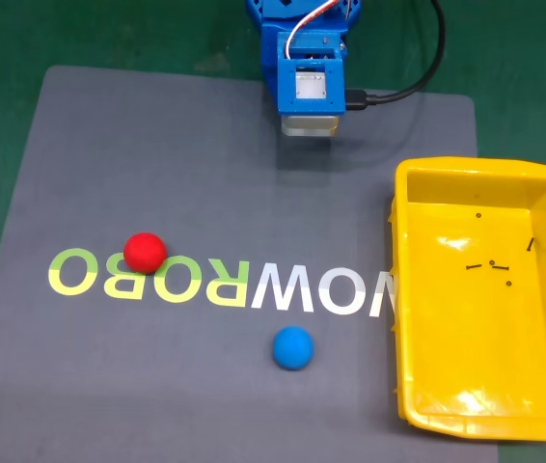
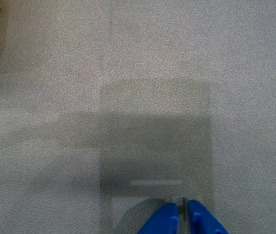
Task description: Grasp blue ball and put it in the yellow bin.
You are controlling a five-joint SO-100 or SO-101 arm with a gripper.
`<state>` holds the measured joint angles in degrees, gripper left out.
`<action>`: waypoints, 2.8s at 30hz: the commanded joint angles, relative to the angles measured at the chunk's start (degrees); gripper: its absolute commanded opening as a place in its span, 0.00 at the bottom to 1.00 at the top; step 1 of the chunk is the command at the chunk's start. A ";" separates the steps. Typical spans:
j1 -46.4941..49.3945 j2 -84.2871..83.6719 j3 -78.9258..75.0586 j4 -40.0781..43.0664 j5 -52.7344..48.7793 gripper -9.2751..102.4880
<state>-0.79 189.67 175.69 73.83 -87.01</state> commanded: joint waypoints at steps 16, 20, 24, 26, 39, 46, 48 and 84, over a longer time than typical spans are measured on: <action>0.62 0.88 2.02 -0.62 1.67 0.08; 0.62 0.88 2.02 -0.62 1.67 0.08; 0.62 0.88 2.02 -0.62 1.67 0.08; 0.53 0.88 2.02 -0.88 1.67 0.09; 4.66 0.88 0.97 -18.19 -5.71 0.39; 5.27 0.88 0.26 -30.32 -9.23 0.38; 5.27 0.88 0.18 -35.07 -10.37 0.38; 9.93 -77.34 -47.55 -55.63 -11.25 0.39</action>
<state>8.35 116.98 135.09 19.95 -99.14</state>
